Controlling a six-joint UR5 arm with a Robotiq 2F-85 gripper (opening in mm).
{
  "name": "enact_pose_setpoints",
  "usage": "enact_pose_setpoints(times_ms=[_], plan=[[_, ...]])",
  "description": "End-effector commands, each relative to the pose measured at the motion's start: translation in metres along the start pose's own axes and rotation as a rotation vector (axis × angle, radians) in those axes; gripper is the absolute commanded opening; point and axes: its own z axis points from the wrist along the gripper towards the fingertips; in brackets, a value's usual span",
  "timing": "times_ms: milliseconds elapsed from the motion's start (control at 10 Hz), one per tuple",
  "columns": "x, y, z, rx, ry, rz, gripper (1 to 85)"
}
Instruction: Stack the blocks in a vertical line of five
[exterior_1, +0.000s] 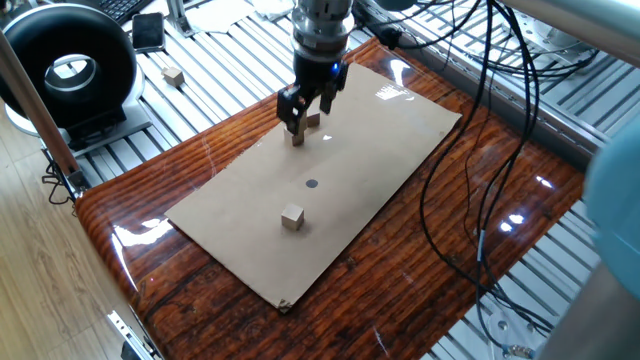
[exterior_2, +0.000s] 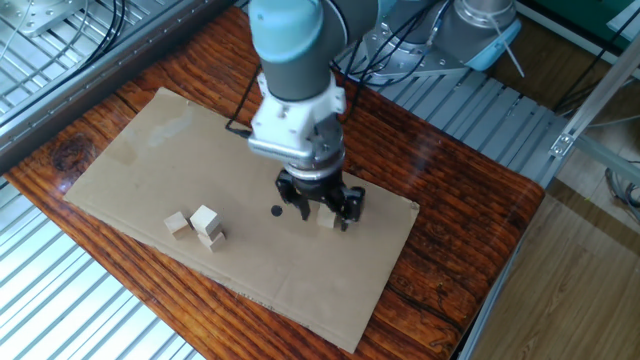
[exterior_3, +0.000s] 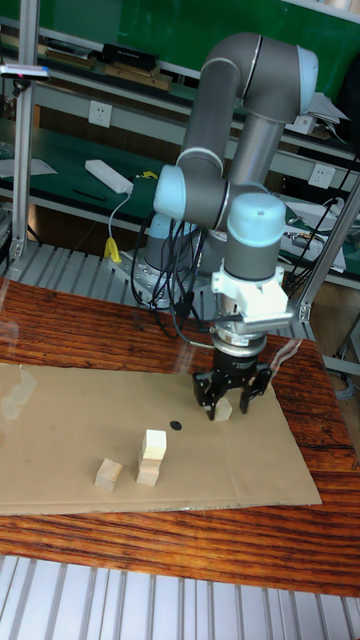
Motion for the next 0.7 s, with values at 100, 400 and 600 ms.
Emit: enact_pose_setpoints(times_ms=[100, 400, 600], plan=[[0.003, -0.024, 0.012, 0.102, 0.008, -0.02, 12.0], [-0.015, -0.023, -0.023, 0.071, -0.009, 0.05, 1.0], [-0.039, -0.057, -0.068, 0.101, -0.038, 0.07, 1.0]])
